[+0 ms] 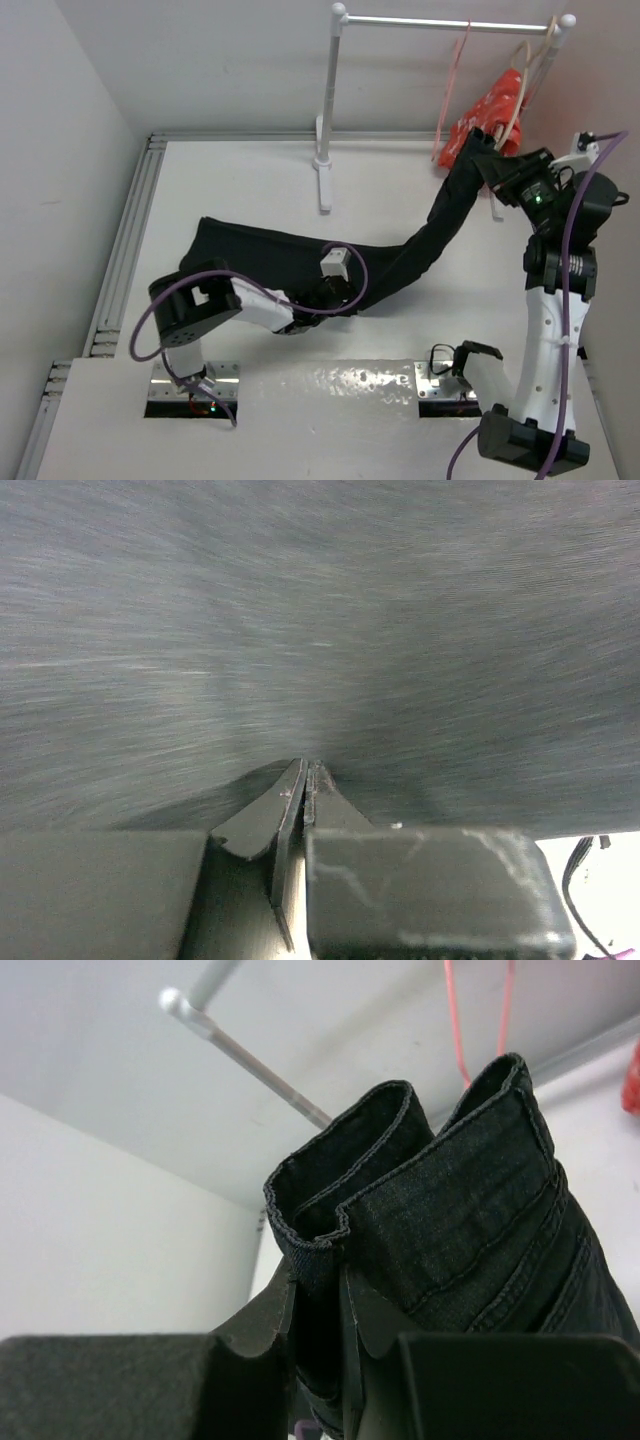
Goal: Place the trousers on the hanger
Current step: Fold the trousers at the center of the board.
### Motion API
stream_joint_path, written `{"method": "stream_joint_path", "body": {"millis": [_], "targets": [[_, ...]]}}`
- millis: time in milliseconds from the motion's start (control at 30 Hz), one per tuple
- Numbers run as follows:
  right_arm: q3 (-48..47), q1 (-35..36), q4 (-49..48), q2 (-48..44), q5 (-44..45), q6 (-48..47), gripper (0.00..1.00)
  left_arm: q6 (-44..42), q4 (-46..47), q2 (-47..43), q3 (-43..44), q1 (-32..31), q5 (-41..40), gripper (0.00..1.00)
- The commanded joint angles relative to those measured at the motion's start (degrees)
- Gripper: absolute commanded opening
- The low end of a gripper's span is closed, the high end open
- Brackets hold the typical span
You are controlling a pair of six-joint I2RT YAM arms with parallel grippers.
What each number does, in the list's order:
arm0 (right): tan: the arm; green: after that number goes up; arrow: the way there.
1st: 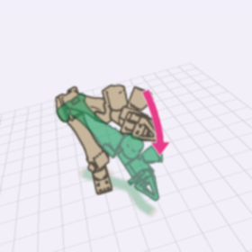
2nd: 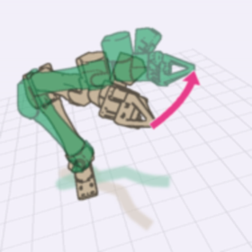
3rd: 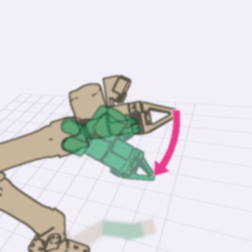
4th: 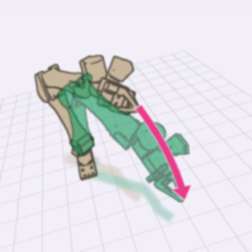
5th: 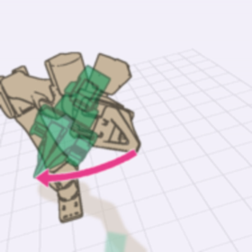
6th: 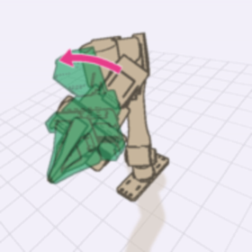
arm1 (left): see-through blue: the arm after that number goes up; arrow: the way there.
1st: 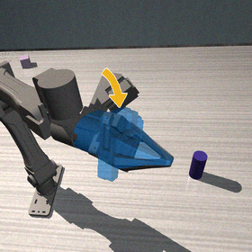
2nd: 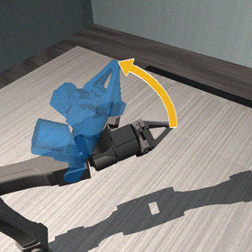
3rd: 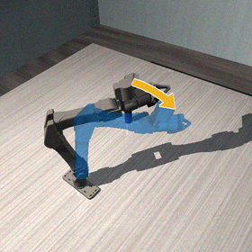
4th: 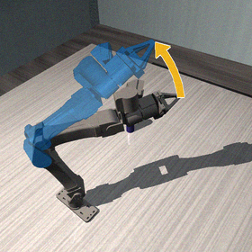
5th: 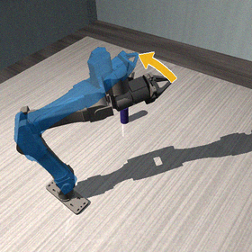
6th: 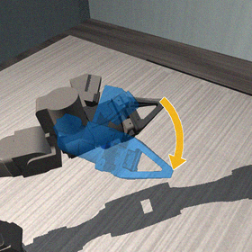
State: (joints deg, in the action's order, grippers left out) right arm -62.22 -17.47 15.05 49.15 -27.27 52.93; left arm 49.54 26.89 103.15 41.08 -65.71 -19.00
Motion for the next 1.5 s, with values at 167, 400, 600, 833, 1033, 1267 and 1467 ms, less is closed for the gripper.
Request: {"method": "stream_joint_path", "body": {"millis": [167, 400, 600, 833, 1033, 1267, 1467], "targets": [[-13.97, 11.09, -8.39, 8.06, -0.35, 2.03, 0.0, -2.16, -9.56, -14.54, -5.92, -0.56, -9.72, 0.0], [-32.17, 38.56, 2.97, 25.63, 18.3, -12.32, 0.0, -11.64, -25.12, -46.83, -5.04, 2.51, -21.94, 0.0], [-29.89, 46.56, -0.89, 32.23, 25.77, -16.45, 0.0, -9.3, -44.19, -67.45, -5.13, 3.48, -29.24, 0.0], [-38.49, 55.0, -0.28, 45.5, 29.9, -18.82, 0.0, -4.37, -62.38, -82.93, -0.66, 3.49, -35.48, 0.0], [-48.43, 57.11, 0.25, 56.05, 36.64, -14.97, 0.0, -4.01, -66.7, -86.81, 4.08, 3.49, -35.75, 0.0], [-60.17, 64.31, 0.23, 67.37, 38.69, -16.7, 0.0, -6.03, -71.72, -86.18, 10.86, 3.31, -38.56, 0.0], [-64.43, 71.34, -4.23, 80.83, 37.38, -14.78, 0.0, -4.98, -73.38, -89.61, 10.69, 3.13, -40.23, 0.0]]}}
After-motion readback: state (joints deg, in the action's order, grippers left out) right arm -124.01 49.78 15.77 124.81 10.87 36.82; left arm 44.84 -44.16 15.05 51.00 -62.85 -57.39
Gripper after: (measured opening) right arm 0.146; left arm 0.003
